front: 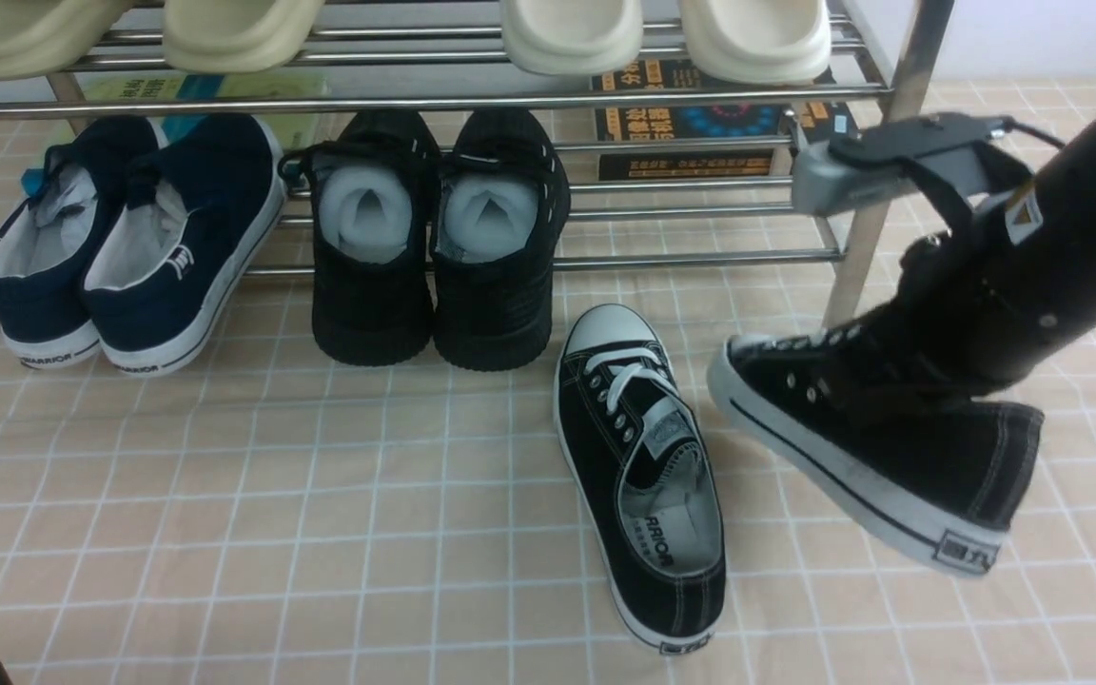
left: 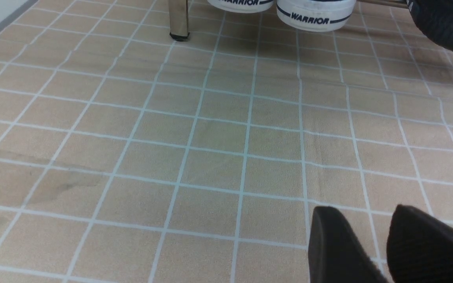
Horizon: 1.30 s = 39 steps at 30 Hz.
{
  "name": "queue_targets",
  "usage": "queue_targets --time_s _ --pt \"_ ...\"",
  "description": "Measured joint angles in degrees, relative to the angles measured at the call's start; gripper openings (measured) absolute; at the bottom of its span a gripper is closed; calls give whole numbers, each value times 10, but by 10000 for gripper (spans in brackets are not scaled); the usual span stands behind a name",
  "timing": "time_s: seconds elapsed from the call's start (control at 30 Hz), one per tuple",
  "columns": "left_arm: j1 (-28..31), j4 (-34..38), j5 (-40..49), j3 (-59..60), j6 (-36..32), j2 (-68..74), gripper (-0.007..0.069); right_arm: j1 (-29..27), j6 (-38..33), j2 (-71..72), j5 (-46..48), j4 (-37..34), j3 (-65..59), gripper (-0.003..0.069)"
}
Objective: Take the shoes off the shelf from the light coffee tablecloth by hand.
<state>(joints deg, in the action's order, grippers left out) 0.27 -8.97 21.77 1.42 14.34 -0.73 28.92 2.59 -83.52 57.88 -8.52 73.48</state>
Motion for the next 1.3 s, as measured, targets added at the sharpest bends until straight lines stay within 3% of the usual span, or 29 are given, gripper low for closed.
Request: queue_targets --time_s 0.37,0.6,1.0,1.17,1.3 --pt "0 0 0 0 0 0 240 -1 -26 -78 -60 22 13 27" --pt "0 0 0 0 0 0 240 -1 -26 -99 -100 89 13 29" --pt "0 0 0 0 0 0 240 -1 -26 -120 -110 92 13 34" --pt "0 0 0 0 0 0 240 -1 -26 -136 -108 69 13 89" --pt "0 0 0 0 0 0 240 -1 -26 -140 -96 37 17 229"
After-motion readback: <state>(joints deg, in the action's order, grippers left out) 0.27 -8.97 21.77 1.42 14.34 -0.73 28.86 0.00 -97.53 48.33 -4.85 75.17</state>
